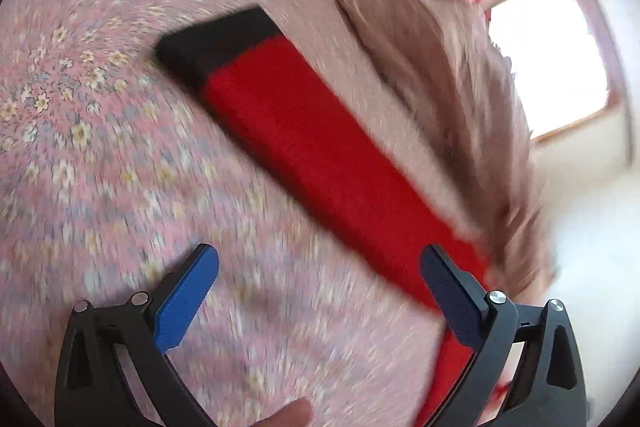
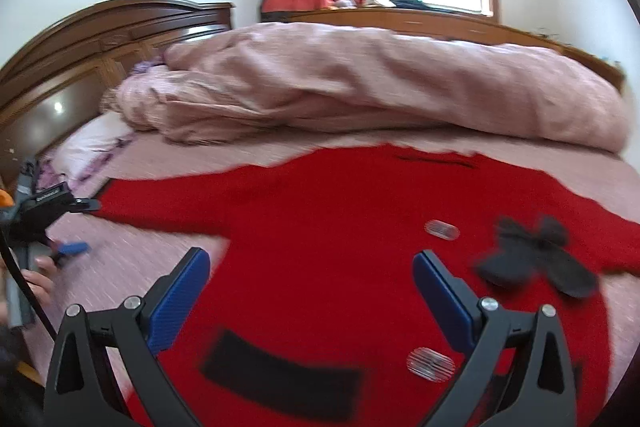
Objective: Fold small clothes
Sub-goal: 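Grasp the black cuff of one sleeve with the left gripper and lift it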
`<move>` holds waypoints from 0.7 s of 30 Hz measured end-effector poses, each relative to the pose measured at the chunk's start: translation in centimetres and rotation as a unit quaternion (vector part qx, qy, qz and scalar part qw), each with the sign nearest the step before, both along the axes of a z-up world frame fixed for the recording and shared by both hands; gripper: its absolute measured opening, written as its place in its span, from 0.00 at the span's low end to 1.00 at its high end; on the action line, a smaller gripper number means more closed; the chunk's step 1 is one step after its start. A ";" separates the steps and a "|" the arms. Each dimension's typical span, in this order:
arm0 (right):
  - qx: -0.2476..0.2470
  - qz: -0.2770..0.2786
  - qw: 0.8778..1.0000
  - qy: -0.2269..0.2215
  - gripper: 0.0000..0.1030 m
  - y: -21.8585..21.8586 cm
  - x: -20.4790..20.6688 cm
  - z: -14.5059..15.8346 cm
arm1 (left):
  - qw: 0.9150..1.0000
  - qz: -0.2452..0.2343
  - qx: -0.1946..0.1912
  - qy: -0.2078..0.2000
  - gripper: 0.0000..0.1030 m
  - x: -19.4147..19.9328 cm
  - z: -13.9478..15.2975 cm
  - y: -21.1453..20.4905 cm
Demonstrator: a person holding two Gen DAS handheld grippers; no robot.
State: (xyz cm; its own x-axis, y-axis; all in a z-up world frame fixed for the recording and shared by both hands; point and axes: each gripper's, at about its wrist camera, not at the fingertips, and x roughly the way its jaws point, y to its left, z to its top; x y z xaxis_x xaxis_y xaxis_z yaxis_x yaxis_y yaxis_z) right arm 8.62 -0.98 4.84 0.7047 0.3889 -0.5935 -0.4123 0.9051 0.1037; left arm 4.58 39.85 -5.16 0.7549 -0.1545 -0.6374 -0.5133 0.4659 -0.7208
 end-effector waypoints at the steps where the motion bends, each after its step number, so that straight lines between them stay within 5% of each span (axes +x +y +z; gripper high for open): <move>1: 0.006 0.008 1.000 0.002 1.00 1.6 0.4 0.1 | 1.000 0.015 -0.009 -0.005 0.90 -0.1 -0.2 1.0; 5: 0.026 0.040 0.999 0.010 1.00 7.9 1.8 0.1 | 0.998 0.057 -0.023 -0.026 0.88 0.3 -0.6 4.0; 12: 0.040 0.073 0.996 0.019 1.00 14.6 2.6 -0.9 | 0.996 0.078 0.048 -0.025 0.87 2.3 -0.4 6.0; 14: 0.026 0.070 0.997 0.001 1.00 15.1 2.5 -1.1 | 0.993 0.089 0.074 -0.008 0.68 3.2 -0.2 6.0; 15: 0.018 0.072 0.997 -0.008 1.00 15.2 2.4 -1.2 | 0.991 0.101 0.089 0.013 0.29 3.2 -0.5 6.2; 16: 0.009 0.074 0.997 -0.011 1.00 15.2 2.3 -1.5 | 0.989 0.110 0.094 0.032 0.08 2.9 -1.1 6.6; 21: -0.017 0.075 0.997 -0.004 1.00 13.5 2.4 -2.6 | 0.990 0.135 0.047 -0.001 0.03 1.6 -1.9 7.9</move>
State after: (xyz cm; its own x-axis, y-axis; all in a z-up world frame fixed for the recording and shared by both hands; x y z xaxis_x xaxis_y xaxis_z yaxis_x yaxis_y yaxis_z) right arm 10.97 12.51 2.25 0.6453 0.4699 -0.6024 -0.5435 0.8365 0.0702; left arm 6.18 47.72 -7.07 0.7618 0.1132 -0.6379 -0.6271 0.3762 -0.6821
